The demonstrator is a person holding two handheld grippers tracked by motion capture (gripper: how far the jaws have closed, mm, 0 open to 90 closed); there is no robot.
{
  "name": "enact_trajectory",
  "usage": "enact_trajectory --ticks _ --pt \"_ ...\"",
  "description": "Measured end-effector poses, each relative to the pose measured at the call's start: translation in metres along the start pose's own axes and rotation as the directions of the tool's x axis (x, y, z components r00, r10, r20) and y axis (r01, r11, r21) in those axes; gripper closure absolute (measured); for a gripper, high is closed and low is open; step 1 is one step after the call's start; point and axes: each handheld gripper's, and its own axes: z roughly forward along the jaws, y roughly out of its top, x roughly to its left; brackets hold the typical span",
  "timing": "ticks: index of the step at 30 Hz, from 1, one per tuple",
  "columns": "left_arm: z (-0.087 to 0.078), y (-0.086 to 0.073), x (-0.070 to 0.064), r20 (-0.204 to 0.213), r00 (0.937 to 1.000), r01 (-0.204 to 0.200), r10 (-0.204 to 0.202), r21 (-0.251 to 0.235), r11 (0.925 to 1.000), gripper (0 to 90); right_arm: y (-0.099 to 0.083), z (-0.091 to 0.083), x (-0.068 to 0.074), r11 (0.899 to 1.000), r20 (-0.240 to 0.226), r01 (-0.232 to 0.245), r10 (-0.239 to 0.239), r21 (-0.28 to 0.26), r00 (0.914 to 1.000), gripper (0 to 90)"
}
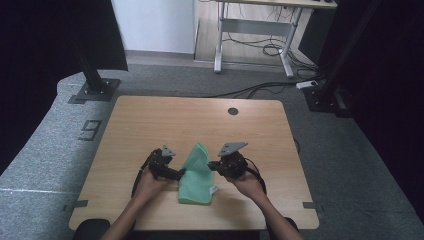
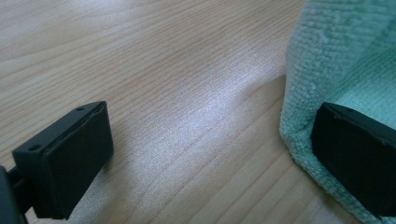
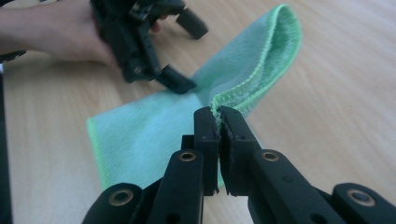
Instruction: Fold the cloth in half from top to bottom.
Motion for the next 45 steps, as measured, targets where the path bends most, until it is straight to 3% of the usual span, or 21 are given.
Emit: enact_trajectory --ticks 8,18,25,31,36,39,42,43,45 --pt "0.000 0.000 0.000 -0.002 1.0000 0.001 -0.001 0.000 1.0000 0.0 -0.020 0.007 0.016 1.000 -0.051 0.001 0.000 0.020 0.9987 84.9" --pt "0.000 0.000 0.000 -0.003 1.0000 0.002 -0.002 -0.001 1.0000 0.0 -0.046 0.026 0.031 0.996 -0.092 -0.003 0.012 0.090 0.9957 84.9" --pt "0.000 0.000 0.000 -0.006 1.0000 0.005 -0.005 -0.001 1.0000 0.0 -0.055 0.036 0.037 0.989 -0.081 0.023 -0.011 0.144 0.9967 84.8" --pt "0.002 0.002 0.001 -0.023 0.9994 0.025 -0.025 -0.003 0.9997 0.0 -0.055 0.039 0.035 0.987 -0.049 0.041 -0.033 0.158 0.9982 85.4" --pt "0.007 0.008 0.009 -0.032 0.9987 0.040 -0.040 -0.005 0.9992 0.0 -0.051 0.044 0.022 0.987 -0.014 0.025 -0.023 0.158 0.9996 85.7" --pt "0.005 0.007 0.013 -0.015 0.9994 0.030 -0.030 -0.005 0.9995 0.8 -0.050 0.047 0.011 0.990 -0.018 -0.015 0.018 0.142 0.9997 85.7" --pt "0.002 0.008 0.013 0.006 0.9995 0.030 -0.031 0.010 0.9995 3.5 -0.052 0.047 0.009 0.991 -0.027 -0.035 0.038 0.130 0.9989 85.6" --pt "-0.003 0.010 0.010 0.034 0.9992 0.018 -0.019 0.019 0.9997 6.6 -0.054 0.047 0.008 0.992 -0.031 -0.049 0.053 0.118 0.9981 85.5" --pt "-0.007 0.011 0.007 0.044 0.9990 -0.002 0.001 0.029 0.9996 6.6 -0.055 0.046 0.008 0.992 -0.035 -0.056 0.061 0.113 0.9975 85.4"
